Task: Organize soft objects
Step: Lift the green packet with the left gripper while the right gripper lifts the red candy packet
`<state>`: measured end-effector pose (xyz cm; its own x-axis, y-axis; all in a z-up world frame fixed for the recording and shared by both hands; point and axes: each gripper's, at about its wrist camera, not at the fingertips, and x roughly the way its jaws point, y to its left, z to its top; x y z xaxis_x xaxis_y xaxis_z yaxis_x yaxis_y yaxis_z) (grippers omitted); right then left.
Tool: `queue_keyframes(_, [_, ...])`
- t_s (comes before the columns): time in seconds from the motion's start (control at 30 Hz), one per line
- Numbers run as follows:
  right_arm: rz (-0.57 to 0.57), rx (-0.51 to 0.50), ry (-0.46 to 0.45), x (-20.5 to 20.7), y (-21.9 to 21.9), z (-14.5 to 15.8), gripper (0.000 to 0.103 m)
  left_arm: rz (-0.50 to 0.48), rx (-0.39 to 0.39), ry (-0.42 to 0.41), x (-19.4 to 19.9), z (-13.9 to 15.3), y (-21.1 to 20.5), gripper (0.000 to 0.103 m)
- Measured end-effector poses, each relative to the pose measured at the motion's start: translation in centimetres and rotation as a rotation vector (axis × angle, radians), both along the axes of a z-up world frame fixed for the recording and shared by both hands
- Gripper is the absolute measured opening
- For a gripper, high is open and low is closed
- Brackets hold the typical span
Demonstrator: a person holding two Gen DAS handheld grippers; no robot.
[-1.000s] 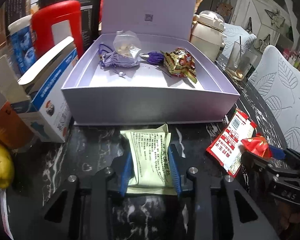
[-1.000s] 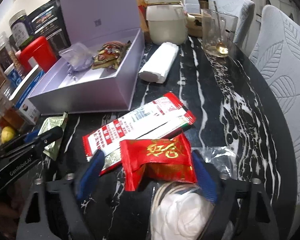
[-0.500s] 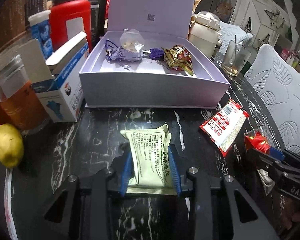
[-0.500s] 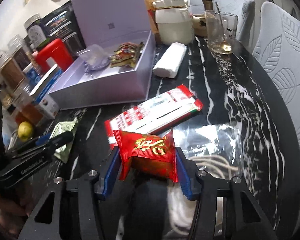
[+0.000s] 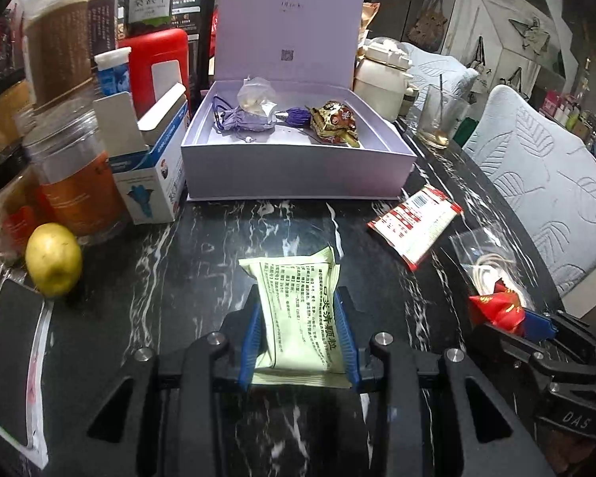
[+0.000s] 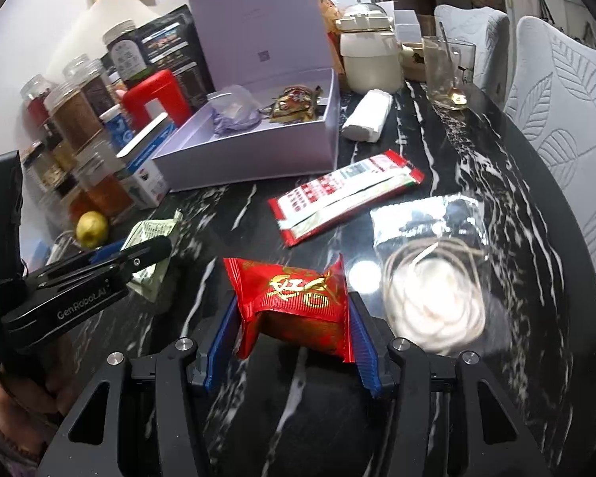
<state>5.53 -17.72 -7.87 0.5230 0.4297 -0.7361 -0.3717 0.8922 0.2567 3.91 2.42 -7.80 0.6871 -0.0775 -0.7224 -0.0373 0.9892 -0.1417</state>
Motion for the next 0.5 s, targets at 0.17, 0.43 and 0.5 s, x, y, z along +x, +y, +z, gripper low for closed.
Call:
queue_keyframes(0.17, [0.005,0.007,-0.004,-2.1,0.3,0.1,0.052,-0.017,0.004,-0.022,-2.1,0.6,0.0,0.034])
queue_keyframes(0.43, [-0.002,0.043,-0.047,-5.6,0.6,1.1,0.052,-0.038,0.009,-0.043,-5.2,1.9,0.3,0.034])
queue_keyframes(0.5, [-0.001,0.054,-0.056,-6.4,0.7,1.4,0.052,-0.039,0.014,-0.06,-6.1,2.4,0.3,0.034])
